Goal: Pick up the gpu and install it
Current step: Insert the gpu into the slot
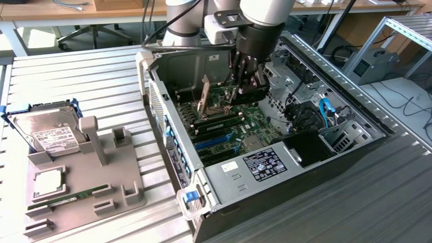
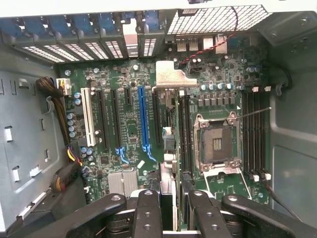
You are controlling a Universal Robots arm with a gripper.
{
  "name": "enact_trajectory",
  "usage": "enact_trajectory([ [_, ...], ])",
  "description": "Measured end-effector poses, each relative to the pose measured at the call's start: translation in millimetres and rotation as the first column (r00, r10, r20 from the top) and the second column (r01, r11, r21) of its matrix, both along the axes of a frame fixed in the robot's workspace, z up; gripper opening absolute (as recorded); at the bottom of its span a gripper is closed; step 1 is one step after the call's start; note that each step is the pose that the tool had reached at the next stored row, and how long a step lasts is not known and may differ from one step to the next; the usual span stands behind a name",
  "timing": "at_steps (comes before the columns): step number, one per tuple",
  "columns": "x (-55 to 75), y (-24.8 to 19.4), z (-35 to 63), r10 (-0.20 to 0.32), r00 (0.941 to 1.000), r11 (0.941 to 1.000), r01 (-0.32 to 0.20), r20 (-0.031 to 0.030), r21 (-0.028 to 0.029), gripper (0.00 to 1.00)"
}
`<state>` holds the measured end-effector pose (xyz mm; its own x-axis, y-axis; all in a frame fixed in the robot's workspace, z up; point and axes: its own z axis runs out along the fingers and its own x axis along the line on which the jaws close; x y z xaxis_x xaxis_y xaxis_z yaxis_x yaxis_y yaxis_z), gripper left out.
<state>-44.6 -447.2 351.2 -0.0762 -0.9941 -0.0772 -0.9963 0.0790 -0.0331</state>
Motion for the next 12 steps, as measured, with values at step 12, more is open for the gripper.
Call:
enact_trajectory([
  [12, -0.7, -3.5, -0.6, 0.000, 1.0000, 1.0000, 0.000, 0.0000, 0.0000, 0.27],
])
